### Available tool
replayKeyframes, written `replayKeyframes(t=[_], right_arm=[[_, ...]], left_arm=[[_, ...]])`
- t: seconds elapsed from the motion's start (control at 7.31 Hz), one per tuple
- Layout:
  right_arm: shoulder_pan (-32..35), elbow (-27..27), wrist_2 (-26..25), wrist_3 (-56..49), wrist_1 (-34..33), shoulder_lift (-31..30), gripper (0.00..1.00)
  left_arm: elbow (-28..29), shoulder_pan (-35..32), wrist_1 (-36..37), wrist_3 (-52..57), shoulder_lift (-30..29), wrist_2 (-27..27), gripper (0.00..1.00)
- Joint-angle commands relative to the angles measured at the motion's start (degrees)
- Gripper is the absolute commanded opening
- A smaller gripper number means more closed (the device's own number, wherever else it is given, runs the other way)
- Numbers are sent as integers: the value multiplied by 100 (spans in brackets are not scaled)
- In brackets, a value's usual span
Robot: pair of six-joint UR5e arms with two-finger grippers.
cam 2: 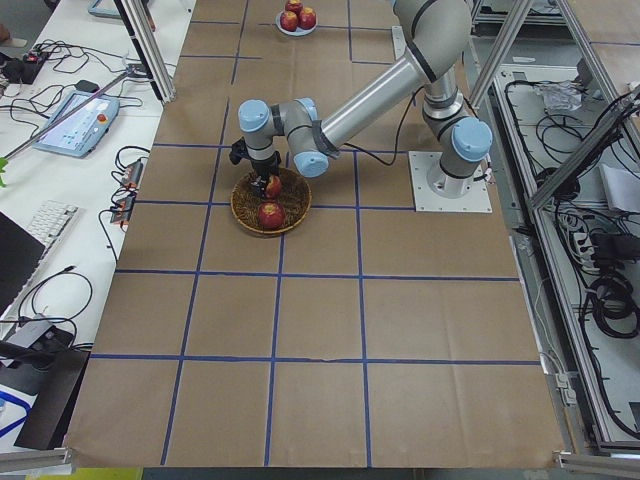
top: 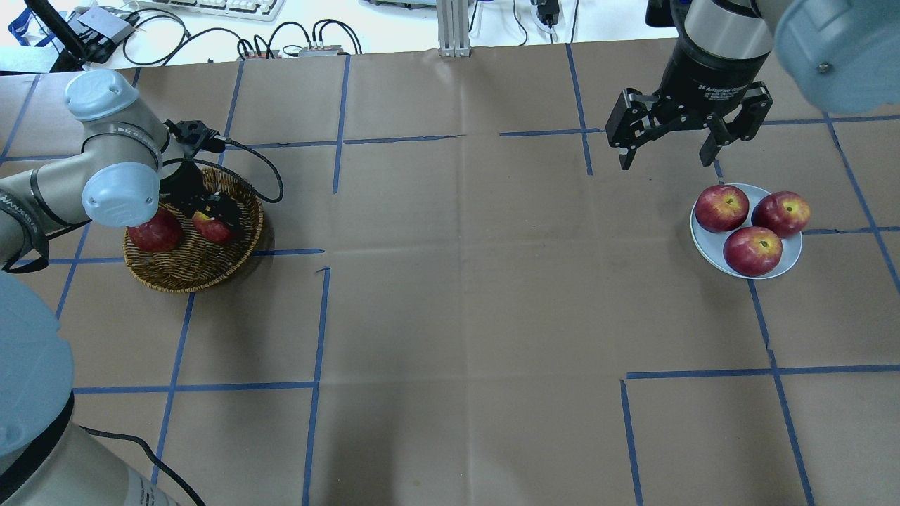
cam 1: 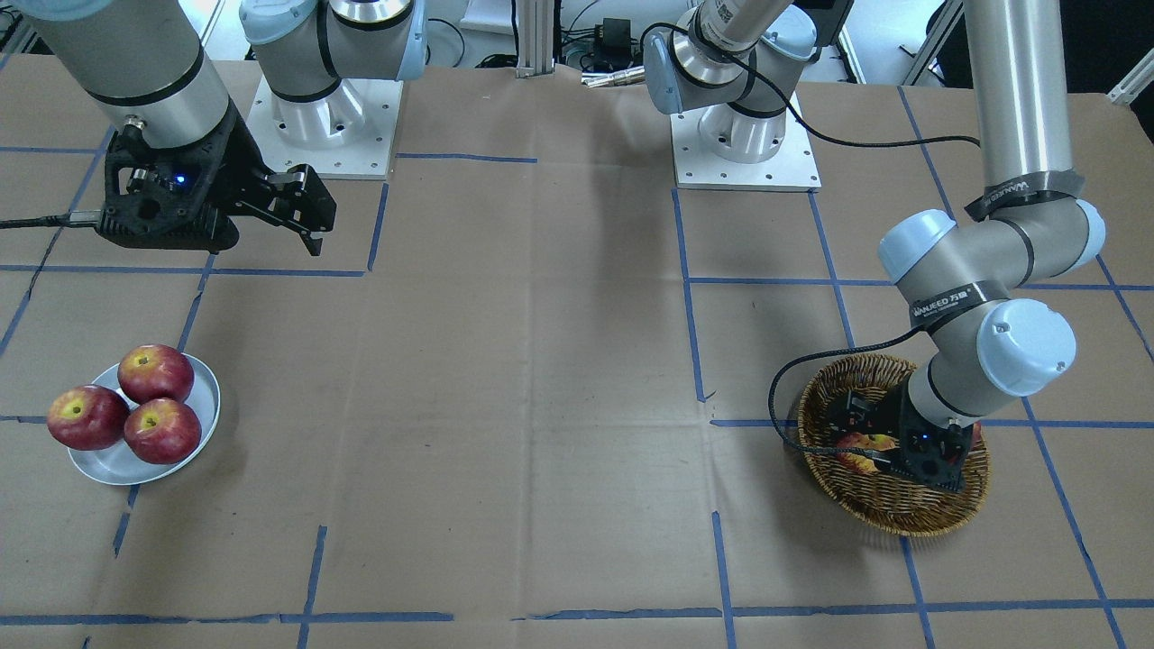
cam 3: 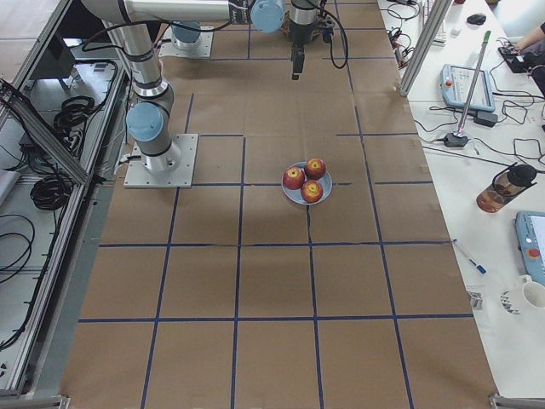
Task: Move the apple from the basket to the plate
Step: 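Close the left gripper on the yellow-red apple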
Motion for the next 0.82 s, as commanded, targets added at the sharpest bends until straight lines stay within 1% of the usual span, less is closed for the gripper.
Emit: replayKeyframes(t=[0.0, 0.14, 0.27, 0.41, 0.55, 0.68], right_arm=[[0, 6, 0, 0, 0, 0, 100], [0, 6, 0, 0, 0, 0, 100], [0, 6, 0, 0, 0, 0, 100], [0, 6, 0, 0, 0, 0, 100], [0, 6, 0, 0, 0, 0, 100], [0, 6, 0, 0, 0, 0, 100]], left_arm=[[1, 20, 19, 4, -55, 0, 76], [10, 20, 28, 4, -55, -8, 69], [36, 20, 28, -14, -46, 0, 64], [54, -59, -7, -49, 49, 9, 63], [89, -120, -51, -345, 155, 18, 63], [132, -338, -364, -757, 391, 9, 63]])
